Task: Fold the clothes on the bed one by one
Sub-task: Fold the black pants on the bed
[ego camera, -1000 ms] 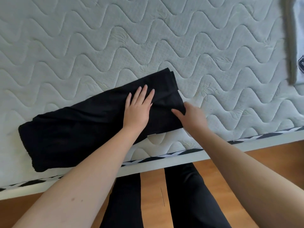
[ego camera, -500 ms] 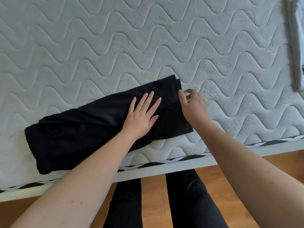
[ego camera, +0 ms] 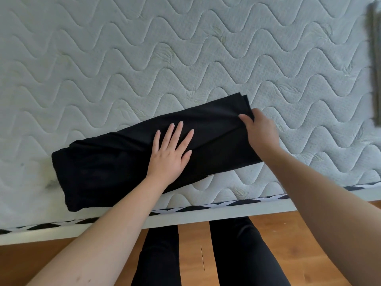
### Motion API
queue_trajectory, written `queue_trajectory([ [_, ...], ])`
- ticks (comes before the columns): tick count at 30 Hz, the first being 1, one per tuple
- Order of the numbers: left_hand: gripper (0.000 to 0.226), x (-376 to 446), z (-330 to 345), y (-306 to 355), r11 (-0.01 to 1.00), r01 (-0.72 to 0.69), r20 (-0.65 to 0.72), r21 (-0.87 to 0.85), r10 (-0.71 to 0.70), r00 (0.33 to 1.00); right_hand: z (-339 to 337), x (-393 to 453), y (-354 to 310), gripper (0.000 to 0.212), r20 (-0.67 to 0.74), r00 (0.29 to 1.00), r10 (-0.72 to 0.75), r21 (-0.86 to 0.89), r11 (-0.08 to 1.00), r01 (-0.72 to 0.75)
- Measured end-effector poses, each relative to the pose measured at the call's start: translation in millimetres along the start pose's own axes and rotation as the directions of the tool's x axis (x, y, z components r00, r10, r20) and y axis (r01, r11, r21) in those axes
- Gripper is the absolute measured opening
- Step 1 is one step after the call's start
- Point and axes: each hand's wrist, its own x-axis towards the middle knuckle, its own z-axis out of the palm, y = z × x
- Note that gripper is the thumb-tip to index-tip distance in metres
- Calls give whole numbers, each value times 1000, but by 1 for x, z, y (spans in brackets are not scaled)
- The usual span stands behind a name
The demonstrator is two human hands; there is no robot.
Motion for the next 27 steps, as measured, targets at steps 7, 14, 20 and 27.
queue_trajectory([
  [7,64,25,6,12,998,64,9,1,-64,998,-31,25,53,36,-42,998,47,-73,996,-50],
  [14,66,28,20,13,997,75,43,10,-75,996,-40,12,48,15,75,993,-91,10,996,90],
  [20,60,31,12,20,999,42,77,2,-42,996,-72,-30,-3,28,-46,985,-168,62,983,170],
  [27,57,32,-15,16,984,8,213,-176,31,977,-64,-107,-80,24,-128,915,-384,63,917,394],
])
